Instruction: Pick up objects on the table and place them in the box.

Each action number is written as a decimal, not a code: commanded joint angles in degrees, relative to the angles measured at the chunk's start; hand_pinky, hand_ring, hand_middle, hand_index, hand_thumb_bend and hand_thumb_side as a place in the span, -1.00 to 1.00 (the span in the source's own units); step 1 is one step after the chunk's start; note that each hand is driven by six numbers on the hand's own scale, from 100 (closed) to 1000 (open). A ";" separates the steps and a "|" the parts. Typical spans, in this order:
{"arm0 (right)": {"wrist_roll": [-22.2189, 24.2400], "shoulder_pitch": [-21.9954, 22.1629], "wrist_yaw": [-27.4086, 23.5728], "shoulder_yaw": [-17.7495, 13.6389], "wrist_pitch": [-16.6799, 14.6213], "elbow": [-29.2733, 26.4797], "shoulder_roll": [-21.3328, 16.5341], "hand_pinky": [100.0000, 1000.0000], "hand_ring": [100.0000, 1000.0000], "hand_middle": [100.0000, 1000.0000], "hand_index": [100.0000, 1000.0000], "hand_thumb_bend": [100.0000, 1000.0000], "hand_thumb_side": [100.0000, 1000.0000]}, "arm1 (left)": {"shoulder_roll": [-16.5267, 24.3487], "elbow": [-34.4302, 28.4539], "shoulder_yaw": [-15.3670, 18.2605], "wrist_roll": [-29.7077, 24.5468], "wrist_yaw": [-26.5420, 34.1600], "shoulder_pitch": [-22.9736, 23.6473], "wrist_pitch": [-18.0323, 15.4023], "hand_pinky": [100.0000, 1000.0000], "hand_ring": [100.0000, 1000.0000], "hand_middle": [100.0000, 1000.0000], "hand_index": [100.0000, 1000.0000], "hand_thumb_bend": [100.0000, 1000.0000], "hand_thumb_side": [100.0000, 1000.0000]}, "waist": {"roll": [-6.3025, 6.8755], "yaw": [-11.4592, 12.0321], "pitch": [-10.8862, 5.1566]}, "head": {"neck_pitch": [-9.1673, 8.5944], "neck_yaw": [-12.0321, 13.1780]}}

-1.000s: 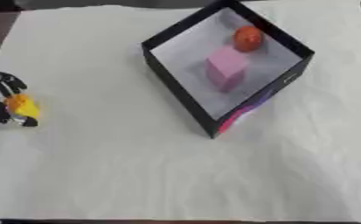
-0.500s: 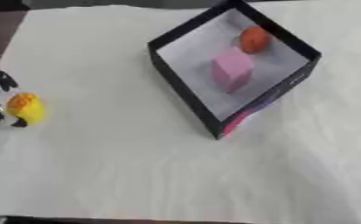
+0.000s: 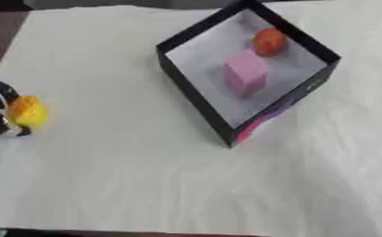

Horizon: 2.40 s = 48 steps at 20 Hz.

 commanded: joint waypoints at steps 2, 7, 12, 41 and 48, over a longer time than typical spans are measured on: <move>0.20 -0.59 0.00 -0.18 -0.16 -0.51 -0.79 0.76 0.68 0.61 0.82 -0.80 -0.35 | 1.44 -0.94 0.95 1.01 1.91 -0.62 0.09 0.41 0.38 0.25 0.34 -0.53 -0.99 | -0.78 0.03 -0.99 | -0.15 -0.01; 0.15 -0.49 0.01 -0.30 -0.23 -0.56 -0.96 0.76 0.68 0.61 0.82 -0.80 -0.36 | 2.22 -4.96 1.98 2.21 2.40 -1.18 0.25 0.35 0.32 0.18 0.22 -0.81 -1.00 | -0.75 0.16 -1.07 | -0.05 -0.40; -0.41 -0.25 -0.13 -0.91 -0.46 -0.67 -1.80 0.76 0.68 0.61 0.82 -0.80 -0.38 | 4.09 -21.68 4.50 2.84 2.63 -7.68 -0.51 0.34 0.28 0.16 0.20 -0.82 -1.00 | -0.59 0.69 -1.72 | 0.59 -2.04; -0.13 -5.50 -1.98 -0.33 -1.77 -2.45 -2.59 0.76 0.68 0.60 0.81 -0.70 -0.50 | -41.15 23.15 -0.80 12.41 -28.57 -30.16 -24.10 0.55 0.51 0.44 0.61 0.01 -0.73 | -1.26 -2.35 -2.74 | -0.79 3.00; -0.45 -5.01 -1.73 -0.45 -1.65 -2.33 -2.51 0.75 0.68 0.60 0.81 -0.69 -0.51 | -39.27 18.10 1.87 13.19 -27.95 -30.18 -17.19 0.65 0.62 0.60 0.85 0.68 -0.07 | -1.09 -1.99 -2.92 | -0.30 1.79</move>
